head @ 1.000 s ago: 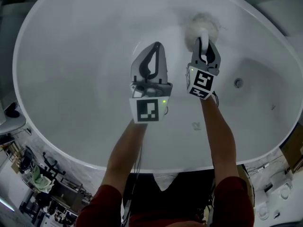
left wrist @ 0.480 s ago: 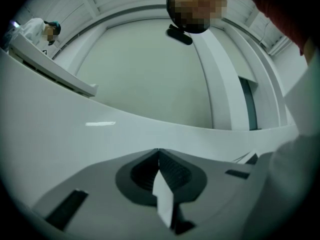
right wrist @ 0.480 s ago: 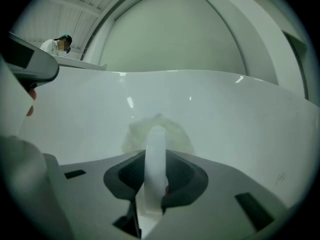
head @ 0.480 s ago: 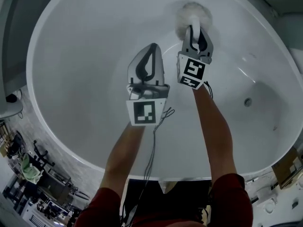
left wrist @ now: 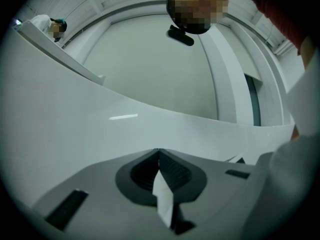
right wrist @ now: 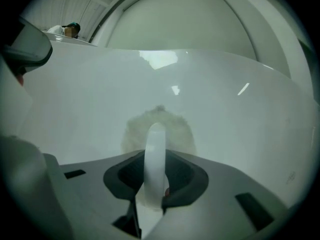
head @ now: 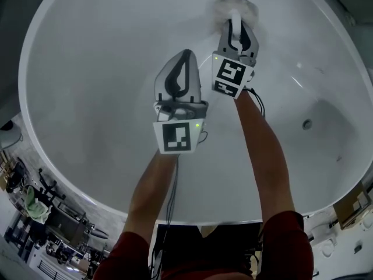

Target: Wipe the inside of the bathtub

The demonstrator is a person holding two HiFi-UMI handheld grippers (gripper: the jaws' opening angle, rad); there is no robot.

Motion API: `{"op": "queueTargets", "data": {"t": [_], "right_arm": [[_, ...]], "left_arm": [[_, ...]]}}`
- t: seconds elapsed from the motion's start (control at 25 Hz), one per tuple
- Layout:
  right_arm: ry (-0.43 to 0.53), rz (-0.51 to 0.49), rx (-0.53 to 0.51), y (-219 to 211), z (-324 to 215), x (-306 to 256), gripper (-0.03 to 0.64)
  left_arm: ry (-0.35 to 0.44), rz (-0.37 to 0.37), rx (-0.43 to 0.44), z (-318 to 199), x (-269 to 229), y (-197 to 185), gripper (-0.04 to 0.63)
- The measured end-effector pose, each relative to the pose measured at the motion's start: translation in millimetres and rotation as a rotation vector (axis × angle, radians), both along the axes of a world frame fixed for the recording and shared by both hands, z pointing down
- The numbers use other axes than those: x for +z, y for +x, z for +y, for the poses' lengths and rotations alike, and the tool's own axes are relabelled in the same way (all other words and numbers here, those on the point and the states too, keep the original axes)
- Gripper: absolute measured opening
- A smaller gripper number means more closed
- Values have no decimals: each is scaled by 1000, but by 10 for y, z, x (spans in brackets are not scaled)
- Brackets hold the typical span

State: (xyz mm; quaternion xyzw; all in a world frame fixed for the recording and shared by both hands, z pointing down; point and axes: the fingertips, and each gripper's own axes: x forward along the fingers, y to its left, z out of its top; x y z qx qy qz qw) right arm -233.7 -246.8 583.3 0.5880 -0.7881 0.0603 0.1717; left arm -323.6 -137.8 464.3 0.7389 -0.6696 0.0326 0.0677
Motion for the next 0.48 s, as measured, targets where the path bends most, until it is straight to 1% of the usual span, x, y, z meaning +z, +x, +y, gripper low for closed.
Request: {"op": "queueTargets", "data": {"t": [0.12, 0.28, 0.4, 0.48], "right_arm": [[-23, 13, -15, -8, 9, 65, 97], [-23, 24, -22, -5, 58, 55, 95], [-25, 28, 0, 56, 71, 14, 95], [-38, 6, 33, 194, 67, 10, 95]], "left_arm": [[-6, 7, 2, 5, 41, 55, 15], [-10, -2, 23, 77, 39, 113, 15], [-13, -16, 36, 116, 10, 141, 15], [-15, -22, 33, 130, 20, 217, 15]]}}
